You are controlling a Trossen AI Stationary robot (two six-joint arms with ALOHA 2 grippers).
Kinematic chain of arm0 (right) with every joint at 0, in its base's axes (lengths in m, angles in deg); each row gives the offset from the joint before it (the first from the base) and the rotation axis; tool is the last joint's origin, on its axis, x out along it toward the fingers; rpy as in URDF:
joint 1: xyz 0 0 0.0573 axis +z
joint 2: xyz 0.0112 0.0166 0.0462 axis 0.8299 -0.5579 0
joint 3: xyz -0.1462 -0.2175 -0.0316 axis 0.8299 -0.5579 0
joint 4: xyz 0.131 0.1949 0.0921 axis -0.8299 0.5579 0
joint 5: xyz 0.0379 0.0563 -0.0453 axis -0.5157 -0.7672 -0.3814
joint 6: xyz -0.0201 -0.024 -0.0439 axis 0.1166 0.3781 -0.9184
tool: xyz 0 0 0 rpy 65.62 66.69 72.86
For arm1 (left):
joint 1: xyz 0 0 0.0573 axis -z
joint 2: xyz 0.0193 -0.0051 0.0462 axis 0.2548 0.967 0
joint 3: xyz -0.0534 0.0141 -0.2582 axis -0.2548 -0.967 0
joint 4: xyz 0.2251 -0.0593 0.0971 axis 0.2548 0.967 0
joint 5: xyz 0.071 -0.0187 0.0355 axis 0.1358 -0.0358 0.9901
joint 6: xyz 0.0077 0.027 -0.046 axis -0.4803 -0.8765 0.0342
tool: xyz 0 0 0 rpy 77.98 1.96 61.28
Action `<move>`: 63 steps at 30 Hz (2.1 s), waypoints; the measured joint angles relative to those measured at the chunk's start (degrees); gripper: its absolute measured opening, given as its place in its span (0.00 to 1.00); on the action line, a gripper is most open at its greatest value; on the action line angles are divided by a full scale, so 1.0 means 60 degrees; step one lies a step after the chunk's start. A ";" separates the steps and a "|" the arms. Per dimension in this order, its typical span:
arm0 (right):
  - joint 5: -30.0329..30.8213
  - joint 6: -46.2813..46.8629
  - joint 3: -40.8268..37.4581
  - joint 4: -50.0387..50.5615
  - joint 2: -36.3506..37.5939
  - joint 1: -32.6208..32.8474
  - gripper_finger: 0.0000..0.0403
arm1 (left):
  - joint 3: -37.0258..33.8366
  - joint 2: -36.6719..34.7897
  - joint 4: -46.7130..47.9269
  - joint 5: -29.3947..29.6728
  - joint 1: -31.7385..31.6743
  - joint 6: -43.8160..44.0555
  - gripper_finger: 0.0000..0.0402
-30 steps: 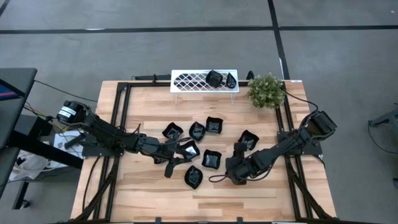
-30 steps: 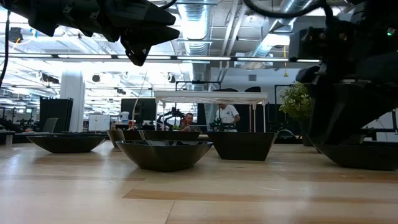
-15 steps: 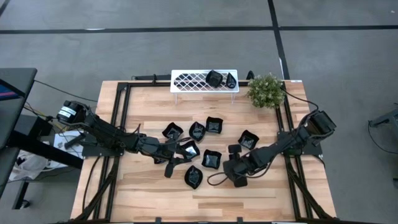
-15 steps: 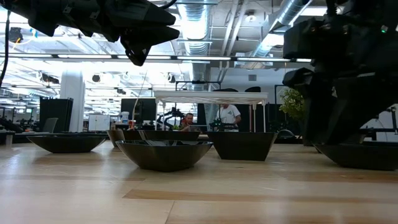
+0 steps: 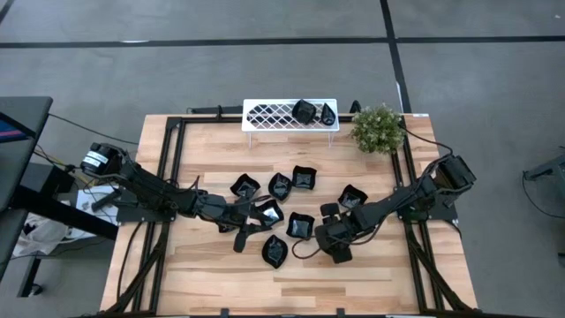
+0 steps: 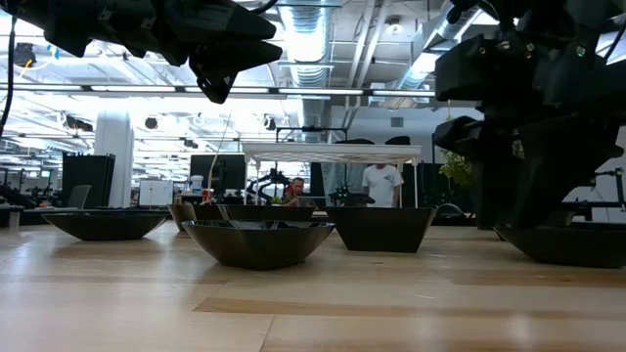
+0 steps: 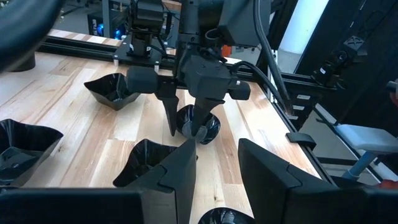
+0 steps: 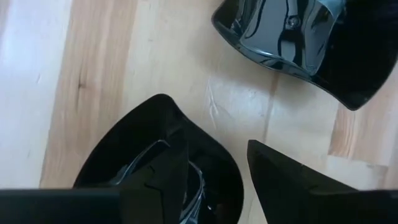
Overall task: Pick & Place Mini shaped plates
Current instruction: Stack the leaf shaped plate on top of the leaf shaped plate on the shelf
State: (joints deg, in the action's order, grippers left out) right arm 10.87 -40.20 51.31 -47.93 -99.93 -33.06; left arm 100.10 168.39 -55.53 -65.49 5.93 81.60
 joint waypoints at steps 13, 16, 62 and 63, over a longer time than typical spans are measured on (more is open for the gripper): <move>-0.0460 -0.0646 0.0007 -0.0318 -0.0542 -0.0101 0.40 | 0.0000 0.0004 -0.0004 0.0000 0.0000 0.0000 0.30; -0.0464 -0.0659 0.0007 -0.0279 -0.0543 -0.0135 0.40 | 0.0000 0.0004 -0.0004 0.0000 0.0000 0.0000 0.30; 0.0038 -0.0474 0.0497 0.1095 -0.0543 -0.0244 0.15 | 0.0000 0.0004 -0.0004 -0.0003 0.0003 -0.0001 0.30; 0.0038 -0.0473 0.0499 0.1093 -0.0535 -0.0244 0.14 | 0.0000 0.0004 -0.0004 -0.0002 0.0004 -0.0001 0.30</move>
State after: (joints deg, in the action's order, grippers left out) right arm 11.09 -43.03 54.30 -41.38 -103.14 -34.53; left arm 100.10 168.42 -55.55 -65.50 5.95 81.59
